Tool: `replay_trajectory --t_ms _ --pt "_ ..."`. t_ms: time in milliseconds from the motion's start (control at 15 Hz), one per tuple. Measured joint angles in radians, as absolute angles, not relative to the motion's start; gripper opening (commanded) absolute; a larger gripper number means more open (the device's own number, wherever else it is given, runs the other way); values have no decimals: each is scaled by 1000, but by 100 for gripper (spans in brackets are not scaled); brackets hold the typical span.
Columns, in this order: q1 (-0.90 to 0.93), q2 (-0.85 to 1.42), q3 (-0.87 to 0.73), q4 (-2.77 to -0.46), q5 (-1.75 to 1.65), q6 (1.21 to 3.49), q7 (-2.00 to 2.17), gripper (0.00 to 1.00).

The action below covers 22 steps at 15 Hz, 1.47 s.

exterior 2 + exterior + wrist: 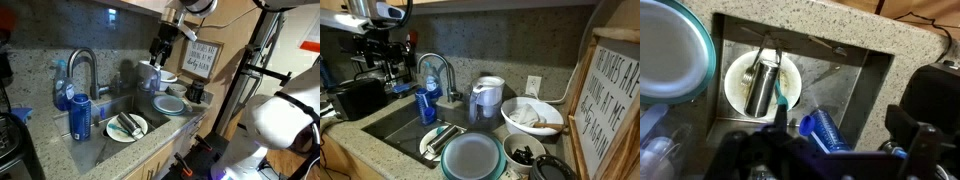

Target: Take the object in the sink and put it in the bowl on the counter

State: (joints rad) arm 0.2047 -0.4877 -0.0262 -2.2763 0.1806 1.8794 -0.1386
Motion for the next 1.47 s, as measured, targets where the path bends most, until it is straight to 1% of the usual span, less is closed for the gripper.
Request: replay_trajectory --t_ms 867,1133,1467 --pt "189 -469 -29 -2276 183 1881 -153 100" --pt "165 -396 -68 -2275 211 1919 -248 100" --pt "150 -236 -102 -2239 284 1983 -411 100"
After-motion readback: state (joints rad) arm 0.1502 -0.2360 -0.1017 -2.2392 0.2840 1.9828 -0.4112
